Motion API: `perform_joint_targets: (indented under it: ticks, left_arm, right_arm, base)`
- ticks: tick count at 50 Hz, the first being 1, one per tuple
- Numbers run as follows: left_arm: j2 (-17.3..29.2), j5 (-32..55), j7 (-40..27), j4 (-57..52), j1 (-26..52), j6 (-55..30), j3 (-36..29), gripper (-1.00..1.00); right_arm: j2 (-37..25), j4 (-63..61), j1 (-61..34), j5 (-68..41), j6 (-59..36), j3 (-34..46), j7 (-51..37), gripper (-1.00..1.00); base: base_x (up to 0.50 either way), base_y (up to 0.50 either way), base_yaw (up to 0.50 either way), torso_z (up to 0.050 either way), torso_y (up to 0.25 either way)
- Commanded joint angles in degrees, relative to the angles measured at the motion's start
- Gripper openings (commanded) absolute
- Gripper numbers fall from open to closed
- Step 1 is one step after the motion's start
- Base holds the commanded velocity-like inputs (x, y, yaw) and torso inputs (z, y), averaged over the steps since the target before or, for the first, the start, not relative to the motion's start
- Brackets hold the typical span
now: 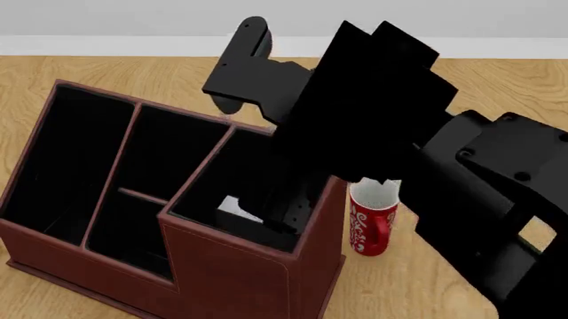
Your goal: Pick up the book and place it in the right compartment of the caddy.
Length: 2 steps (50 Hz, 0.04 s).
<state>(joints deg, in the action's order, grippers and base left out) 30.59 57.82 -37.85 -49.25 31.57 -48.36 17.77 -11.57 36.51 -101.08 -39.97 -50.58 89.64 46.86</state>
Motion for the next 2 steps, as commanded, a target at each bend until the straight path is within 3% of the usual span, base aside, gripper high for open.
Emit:
perform_joint_targets:
  ticks: [1,2]
  left_arm:
    - [0.63,2.12,-1.47,-0.81,1.55,-0.79,0.17,1.0]
    - [0.65,2.17,-1.52,-0.81,1.62,-0.79,0.13,1.0]
  right_arm:
    - [-3.95,-9.27,-2.0,-2.84,-5.02,-2.18,-3.49,1.0]
    - [-4.11,-9.6,-2.08,-2.97,-5.21,-2.3,-3.65,1.0]
  base:
    - [0.0,0.0,0.0,0.0,0.0]
    - [0.0,0.0,0.0,0.0,0.0]
